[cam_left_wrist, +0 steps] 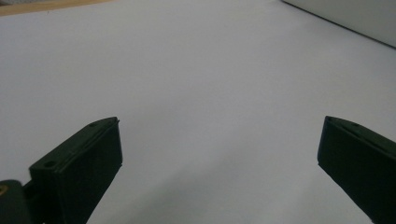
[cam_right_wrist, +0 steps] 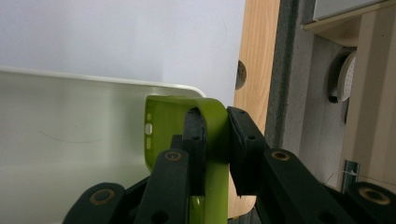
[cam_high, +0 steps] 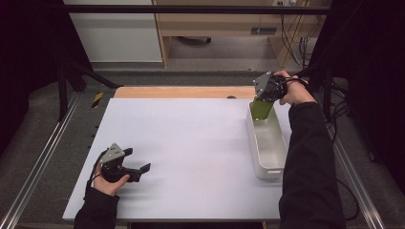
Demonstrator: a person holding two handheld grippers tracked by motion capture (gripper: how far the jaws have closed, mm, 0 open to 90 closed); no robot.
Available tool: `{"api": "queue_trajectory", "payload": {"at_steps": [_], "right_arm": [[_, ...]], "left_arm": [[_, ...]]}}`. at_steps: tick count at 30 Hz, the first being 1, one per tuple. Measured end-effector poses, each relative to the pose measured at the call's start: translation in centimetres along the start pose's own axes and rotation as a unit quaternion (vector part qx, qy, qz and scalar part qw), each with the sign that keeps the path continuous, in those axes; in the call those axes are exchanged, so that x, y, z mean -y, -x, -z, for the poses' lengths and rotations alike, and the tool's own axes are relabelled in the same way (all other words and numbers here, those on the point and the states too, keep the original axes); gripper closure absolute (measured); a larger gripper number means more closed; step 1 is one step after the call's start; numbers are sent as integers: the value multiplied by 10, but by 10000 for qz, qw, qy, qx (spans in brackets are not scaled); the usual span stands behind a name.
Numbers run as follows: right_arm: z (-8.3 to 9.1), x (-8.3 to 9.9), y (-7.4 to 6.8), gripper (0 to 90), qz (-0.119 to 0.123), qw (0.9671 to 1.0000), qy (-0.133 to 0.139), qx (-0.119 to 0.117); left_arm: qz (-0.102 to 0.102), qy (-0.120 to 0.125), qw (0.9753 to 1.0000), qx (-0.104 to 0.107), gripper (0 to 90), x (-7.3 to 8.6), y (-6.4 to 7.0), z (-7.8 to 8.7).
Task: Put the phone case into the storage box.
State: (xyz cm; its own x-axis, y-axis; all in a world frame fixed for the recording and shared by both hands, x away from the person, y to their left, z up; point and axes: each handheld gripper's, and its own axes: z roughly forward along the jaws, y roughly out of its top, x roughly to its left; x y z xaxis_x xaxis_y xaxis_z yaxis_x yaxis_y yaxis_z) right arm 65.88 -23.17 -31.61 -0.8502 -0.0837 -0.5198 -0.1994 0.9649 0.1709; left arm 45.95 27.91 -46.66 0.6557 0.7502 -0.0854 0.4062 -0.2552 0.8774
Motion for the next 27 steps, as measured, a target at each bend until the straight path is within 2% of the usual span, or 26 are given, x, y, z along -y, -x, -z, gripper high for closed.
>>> {"api": "queue_trajectory", "payload": {"at_steps": [8, 27], "right_arm": [[-4, 1, 2, 784, 16, 10000, -40, 70], [-17, 0, 6, 771, -73, 9998, -182, 73]], "left_arm": [[-13, -30, 10000, -5, 0, 0, 0, 0], [-22, -72, 10000, -10, 0, 1, 0, -2]]}}
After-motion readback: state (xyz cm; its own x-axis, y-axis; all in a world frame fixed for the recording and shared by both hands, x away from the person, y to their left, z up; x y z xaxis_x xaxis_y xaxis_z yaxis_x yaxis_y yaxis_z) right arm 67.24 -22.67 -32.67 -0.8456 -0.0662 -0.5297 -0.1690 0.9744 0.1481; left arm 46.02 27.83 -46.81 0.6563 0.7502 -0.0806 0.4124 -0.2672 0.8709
